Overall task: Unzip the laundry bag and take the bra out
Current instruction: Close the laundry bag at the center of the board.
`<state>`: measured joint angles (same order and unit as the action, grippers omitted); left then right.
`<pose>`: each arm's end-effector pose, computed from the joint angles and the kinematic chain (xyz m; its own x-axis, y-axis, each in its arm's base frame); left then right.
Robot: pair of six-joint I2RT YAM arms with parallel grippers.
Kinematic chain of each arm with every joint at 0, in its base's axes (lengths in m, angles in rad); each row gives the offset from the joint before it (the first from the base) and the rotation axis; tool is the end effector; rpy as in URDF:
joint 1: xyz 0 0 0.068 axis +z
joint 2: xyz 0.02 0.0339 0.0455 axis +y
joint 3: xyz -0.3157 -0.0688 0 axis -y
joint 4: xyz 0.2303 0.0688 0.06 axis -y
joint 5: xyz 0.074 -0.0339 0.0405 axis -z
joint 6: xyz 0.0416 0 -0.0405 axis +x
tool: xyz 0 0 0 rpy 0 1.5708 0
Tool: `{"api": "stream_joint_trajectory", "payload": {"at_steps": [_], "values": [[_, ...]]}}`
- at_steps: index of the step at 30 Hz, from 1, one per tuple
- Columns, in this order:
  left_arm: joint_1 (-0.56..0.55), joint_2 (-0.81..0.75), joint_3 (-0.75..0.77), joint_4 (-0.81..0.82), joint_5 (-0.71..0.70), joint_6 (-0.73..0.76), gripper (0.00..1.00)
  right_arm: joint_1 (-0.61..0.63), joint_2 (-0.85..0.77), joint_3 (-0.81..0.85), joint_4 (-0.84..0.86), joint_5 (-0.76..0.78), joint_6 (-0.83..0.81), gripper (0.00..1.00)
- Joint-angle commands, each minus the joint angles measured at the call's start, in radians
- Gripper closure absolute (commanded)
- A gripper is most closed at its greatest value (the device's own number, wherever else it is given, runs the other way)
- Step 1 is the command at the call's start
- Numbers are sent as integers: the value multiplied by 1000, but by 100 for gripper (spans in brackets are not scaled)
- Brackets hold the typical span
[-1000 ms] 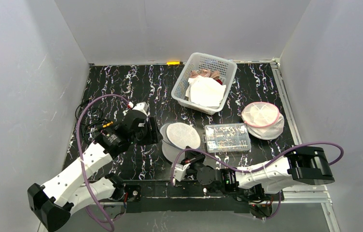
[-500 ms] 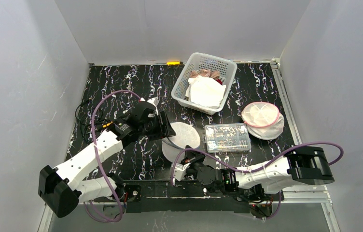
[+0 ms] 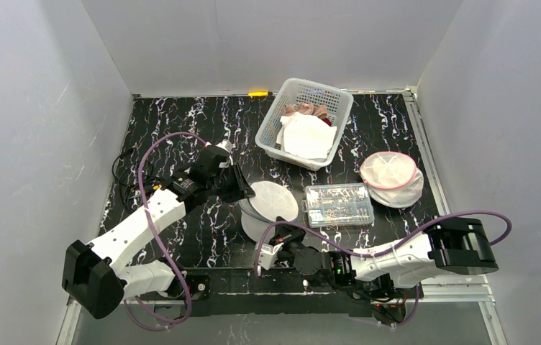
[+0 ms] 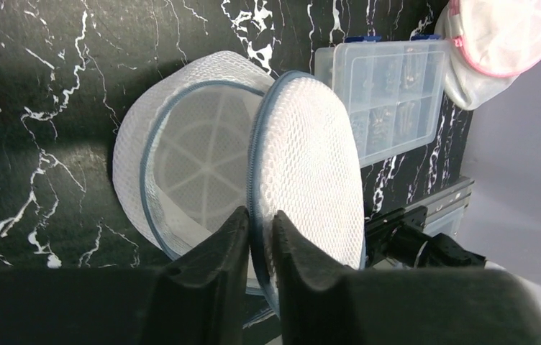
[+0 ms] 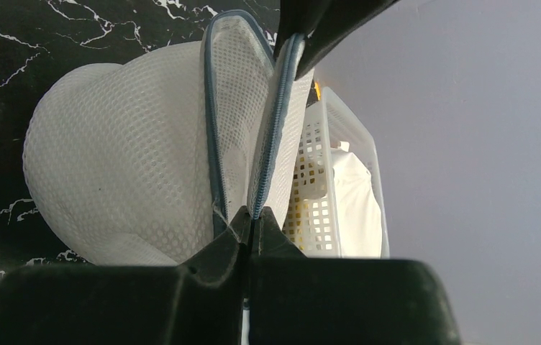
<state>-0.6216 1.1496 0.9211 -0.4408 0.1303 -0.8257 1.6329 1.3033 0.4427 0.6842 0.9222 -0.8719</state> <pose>0.1751 -0.1321 0.3364 -0.8273 -0.3039 -0.4725 0.0769 0.7719 -0.6311 0.0188 0.2314 0.2651 0.5058 -0.6835 -0.5263 -0.4109 0.3456 -0.8436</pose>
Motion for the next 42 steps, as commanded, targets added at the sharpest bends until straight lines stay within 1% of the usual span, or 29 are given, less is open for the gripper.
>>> {"api": "stream_joint_trajectory", "payload": {"at_steps": [1, 2, 3, 5, 6, 7, 9, 12, 15, 17, 21, 25, 28, 32, 34, 36, 38, 42], "values": [[19, 12, -23, 29, 60, 0, 92, 10, -3, -6, 70, 29, -9, 99], [19, 8, -27, 34, 66, 2, 98, 10, -3, -6, 72, 31, -8, 99], [19, 1, -33, 42, 70, 1, 100, 9, -2, -5, 74, 34, -5, 99], [20, -19, -43, 52, 65, 1, 100, 9, -3, 5, 68, 55, 11, 99], [19, -27, -46, 51, 56, 4, 100, 9, -4, 17, 45, 64, 27, 88], [19, -34, -47, 48, 50, 9, 100, 9, -6, 37, 5, 73, 51, 72], [19, -45, -49, 42, 36, 19, 100, 13, -29, 72, -93, 76, 107, 46], [18, -58, -58, 44, 21, 26, 100, 15, -86, 106, -162, 68, 162, 14], [19, -78, -69, 47, 2, 28, 100, 17, -129, 162, -248, 40, 234, 4], [19, -93, -76, 43, -19, 25, 100, 17, -171, 201, -307, 11, 314, 1], [19, -143, -104, 67, -50, 6, 100, 13, -251, 250, -344, -25, 456, 1], [19, -210, -161, 125, -83, -32, 100, -41, -292, 282, -401, -86, 727, 1], [19, -254, -195, 154, -111, -53, 100, -125, -331, 271, -428, -143, 964, 1], [19, -327, -253, 183, -162, -79, 100, -335, -377, 226, -478, -344, 1323, 2], [19, -363, -278, 191, -184, -91, 100, -424, -392, 177, -457, -454, 1465, 2], [19, -396, -300, 200, -206, -106, 100, -486, -394, 134, -424, -523, 1591, 3], [18, -432, -318, 213, -226, -128, 100, -526, -388, 92, -369, -585, 1688, 4], [18, -475, -330, 262, -239, -176, 100, -570, -346, 39, -254, -663, 1823, 4]]}}
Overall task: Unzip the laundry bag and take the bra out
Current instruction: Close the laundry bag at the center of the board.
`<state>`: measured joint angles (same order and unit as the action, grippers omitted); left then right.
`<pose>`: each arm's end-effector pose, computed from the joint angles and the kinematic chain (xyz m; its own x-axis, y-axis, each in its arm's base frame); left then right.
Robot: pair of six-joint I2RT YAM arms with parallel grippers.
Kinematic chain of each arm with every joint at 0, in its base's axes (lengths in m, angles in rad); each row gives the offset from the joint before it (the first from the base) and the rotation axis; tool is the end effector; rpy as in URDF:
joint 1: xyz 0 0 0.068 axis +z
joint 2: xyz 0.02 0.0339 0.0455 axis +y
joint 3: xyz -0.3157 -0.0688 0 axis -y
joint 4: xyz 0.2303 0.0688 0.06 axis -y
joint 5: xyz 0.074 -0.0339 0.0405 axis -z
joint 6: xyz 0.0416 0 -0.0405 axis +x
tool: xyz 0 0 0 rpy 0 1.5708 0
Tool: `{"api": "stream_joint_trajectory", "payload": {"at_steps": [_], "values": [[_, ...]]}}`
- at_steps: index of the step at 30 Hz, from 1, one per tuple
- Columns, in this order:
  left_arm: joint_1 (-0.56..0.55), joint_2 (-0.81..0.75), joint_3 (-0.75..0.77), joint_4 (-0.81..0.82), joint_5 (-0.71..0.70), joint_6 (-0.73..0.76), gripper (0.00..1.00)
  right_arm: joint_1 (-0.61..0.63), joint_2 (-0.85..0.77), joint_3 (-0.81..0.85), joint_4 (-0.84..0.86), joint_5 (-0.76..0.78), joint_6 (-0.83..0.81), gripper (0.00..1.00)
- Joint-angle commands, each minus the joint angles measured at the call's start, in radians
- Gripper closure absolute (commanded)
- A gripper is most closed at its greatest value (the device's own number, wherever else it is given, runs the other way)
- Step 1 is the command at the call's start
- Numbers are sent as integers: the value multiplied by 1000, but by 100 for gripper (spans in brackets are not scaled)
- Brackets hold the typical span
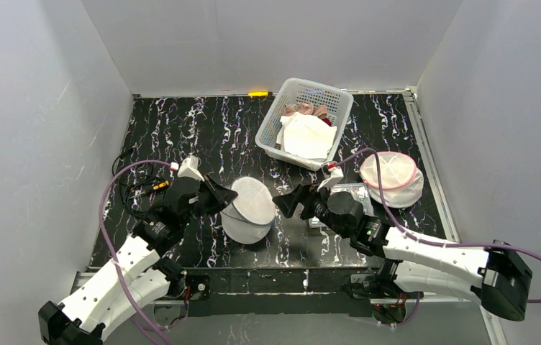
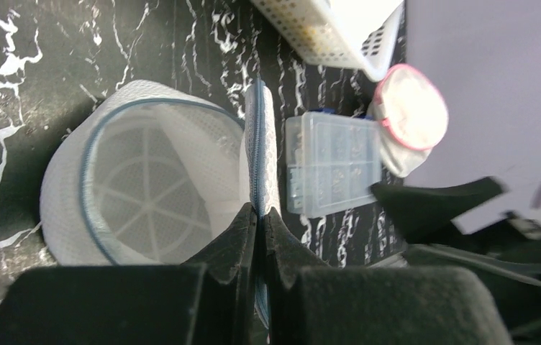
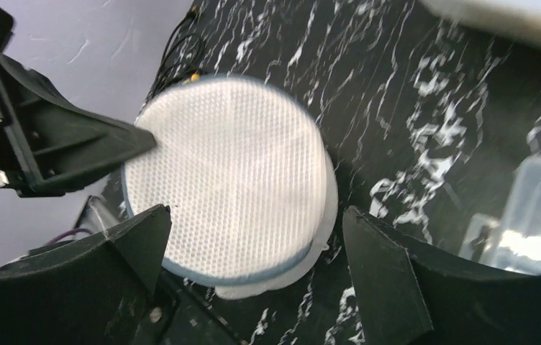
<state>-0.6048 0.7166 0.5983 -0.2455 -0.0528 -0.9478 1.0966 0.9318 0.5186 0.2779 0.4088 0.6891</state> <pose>0.1047 -0.0697 0.3121 -0.5990 -0.5719 -0.5605 0.0699 0.6600 -0.7480 0.0959 0.1507 0.3143 -0.4523 0.3966 -0.7989 -0.4521 0.6702 0.5886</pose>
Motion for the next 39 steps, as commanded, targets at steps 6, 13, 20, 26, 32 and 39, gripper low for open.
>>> {"api": "stream_joint_trajectory", "payload": {"at_steps": [6, 13, 20, 26, 32, 39], "values": [[1, -67, 33, 100, -58, -91, 100, -69, 63, -89, 268, -187, 382, 3], [2, -78, 49, 133, -51, -111, 100, -98, 136, -146, 392, -223, 530, 2], [2, -76, 82, 144, -61, -107, 100, -98, 213, -157, 437, -234, 651, 3], [2, -80, 75, 168, -59, -119, 100, -98, 291, -158, 501, -237, 730, 4], [2, -97, 60, 173, -58, -119, 100, -99, 334, -140, 527, -202, 754, 11], [2, -90, 27, 173, -59, -125, 100, -100, 420, -122, 592, -205, 761, 26]]}}
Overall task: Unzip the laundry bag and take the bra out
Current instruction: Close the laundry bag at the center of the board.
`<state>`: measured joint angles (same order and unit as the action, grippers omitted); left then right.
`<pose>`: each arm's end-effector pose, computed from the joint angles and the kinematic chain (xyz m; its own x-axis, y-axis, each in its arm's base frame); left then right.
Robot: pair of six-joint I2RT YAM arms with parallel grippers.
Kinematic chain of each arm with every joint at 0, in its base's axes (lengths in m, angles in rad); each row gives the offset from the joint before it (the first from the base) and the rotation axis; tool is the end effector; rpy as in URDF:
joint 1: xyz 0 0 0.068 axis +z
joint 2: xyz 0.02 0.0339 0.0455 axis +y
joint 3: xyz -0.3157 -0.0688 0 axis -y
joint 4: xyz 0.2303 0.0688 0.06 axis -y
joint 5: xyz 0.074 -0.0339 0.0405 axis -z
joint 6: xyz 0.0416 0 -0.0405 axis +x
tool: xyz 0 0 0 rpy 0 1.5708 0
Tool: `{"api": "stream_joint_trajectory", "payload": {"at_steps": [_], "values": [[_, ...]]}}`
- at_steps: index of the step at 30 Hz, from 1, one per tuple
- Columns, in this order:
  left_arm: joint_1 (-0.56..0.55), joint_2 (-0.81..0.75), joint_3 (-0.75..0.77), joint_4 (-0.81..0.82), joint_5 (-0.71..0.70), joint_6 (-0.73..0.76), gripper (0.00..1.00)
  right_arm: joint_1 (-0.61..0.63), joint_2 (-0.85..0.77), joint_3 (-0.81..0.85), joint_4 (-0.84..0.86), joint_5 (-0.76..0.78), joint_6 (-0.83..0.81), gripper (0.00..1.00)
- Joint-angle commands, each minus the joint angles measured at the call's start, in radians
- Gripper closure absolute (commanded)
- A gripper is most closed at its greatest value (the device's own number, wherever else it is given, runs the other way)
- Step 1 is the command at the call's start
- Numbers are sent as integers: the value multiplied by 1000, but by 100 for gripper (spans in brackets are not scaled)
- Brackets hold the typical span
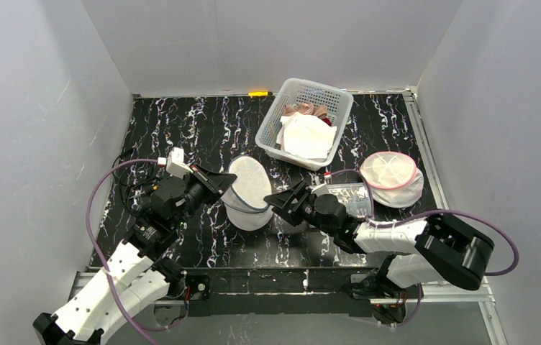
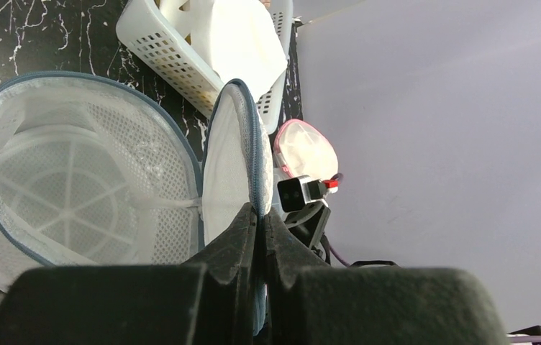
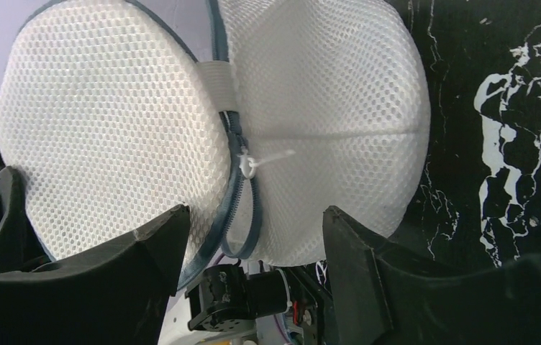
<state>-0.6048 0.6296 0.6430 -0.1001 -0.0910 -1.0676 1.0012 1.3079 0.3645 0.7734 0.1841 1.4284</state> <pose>0.0921 -0.0590 0.3525 -0.4652 -0.7390 -0.4873 0.1747 0.4630 -0.8690 0.1331 0.1938 0.2477 -0.7361 0.6550 -0.1705 -0.0134 0.2378 0.9712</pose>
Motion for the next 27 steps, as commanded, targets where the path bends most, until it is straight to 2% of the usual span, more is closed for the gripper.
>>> {"api": "stream_joint_trajectory", "payload": {"at_steps": [1, 4, 8, 13, 18, 21, 27], "values": [[2, 1, -20, 27, -21, -7, 100, -5, 57, 35, 108, 16, 23, 28], [2, 5, -27, 31, -14, -9, 100, -4, 84, 36, 132, 19, 26, 34], [2, 4, -27, 29, -21, -3, 100, -8, 106, 36, 169, 25, 31, 37], [2, 11, -26, 34, -14, -8, 100, -11, 154, 45, 259, 10, 36, 30], [2, 9, -10, 21, -10, -1, 100, -16, 197, 56, 316, -8, 46, 30], [1, 10, 0, 22, 9, 0, 100, -32, 212, 58, 337, -30, 47, 36], [2, 12, 4, 21, 20, -6, 100, -50, 248, 68, 386, -78, 59, 57]]}}
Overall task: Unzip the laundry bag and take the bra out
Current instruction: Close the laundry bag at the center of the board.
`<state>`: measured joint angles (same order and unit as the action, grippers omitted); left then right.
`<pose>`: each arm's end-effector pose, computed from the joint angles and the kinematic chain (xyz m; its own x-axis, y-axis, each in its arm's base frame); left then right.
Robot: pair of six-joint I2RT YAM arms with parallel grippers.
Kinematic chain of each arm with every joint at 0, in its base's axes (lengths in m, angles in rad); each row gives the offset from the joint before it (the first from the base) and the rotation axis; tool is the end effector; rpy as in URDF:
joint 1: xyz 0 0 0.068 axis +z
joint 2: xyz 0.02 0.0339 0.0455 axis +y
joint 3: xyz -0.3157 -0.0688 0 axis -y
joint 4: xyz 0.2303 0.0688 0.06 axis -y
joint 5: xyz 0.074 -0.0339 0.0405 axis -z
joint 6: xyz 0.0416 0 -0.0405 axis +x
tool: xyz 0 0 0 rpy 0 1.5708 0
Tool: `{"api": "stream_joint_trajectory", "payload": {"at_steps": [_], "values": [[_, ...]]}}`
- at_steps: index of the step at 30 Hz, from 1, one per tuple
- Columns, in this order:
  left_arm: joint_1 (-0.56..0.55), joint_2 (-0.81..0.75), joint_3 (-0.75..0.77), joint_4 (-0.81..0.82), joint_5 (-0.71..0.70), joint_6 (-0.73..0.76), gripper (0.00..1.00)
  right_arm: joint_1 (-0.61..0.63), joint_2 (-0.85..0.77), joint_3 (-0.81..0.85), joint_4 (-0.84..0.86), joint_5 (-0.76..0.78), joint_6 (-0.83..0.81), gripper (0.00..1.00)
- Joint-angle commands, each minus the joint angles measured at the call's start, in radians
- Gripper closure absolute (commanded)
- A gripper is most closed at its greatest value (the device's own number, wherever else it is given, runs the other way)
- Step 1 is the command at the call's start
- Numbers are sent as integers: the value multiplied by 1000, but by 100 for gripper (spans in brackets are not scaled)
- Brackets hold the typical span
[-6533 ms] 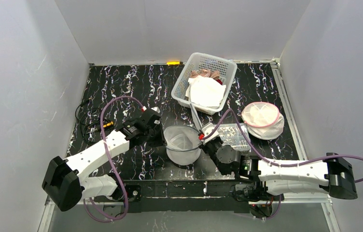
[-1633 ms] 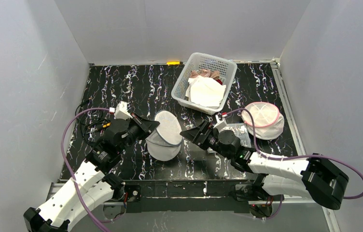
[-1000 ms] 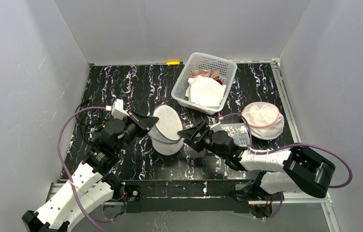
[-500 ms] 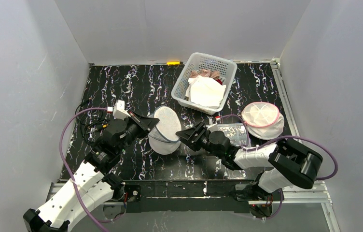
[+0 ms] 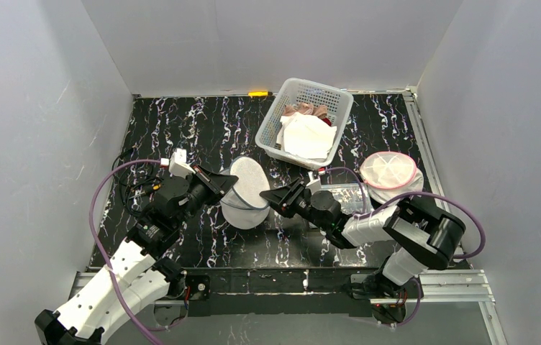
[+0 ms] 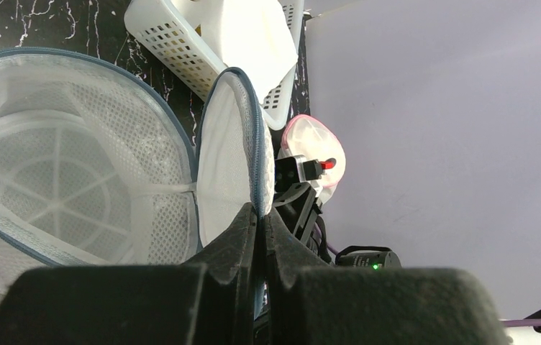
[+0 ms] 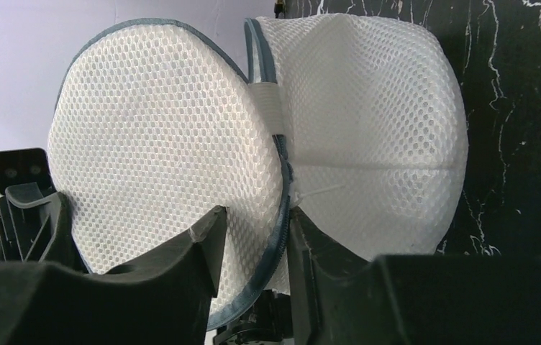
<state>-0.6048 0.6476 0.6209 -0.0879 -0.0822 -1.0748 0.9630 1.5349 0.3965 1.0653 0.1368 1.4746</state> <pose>0.0963 -0.0624 0.3446 -0.4841 -0.7309 -0.4810 0.1550 0.4694 -0.8693 0.1614 0.2221 0.2366 -0.7362 0.6685 -0.1057 -0.0291 0.1247 0.9918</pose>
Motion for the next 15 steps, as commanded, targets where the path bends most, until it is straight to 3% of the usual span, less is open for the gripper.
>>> {"api": "stream_joint_trajectory", "payload": {"at_steps": [1, 5, 10, 15], "values": [[2, -7, 25, 8, 11, 1, 100, -12, 23, 36, 98, -35, 14, 60], [2, -12, 24, -1, 8, 3, 100, -20, 4, 30, 82, -35, -4, 77], [2, -23, 47, -69, -15, 44, 100, -50, -88, 38, -78, -59, -109, 96], [2, -8, 85, -165, -48, 157, 100, -109, -234, 59, -369, -130, -258, 99]]}}
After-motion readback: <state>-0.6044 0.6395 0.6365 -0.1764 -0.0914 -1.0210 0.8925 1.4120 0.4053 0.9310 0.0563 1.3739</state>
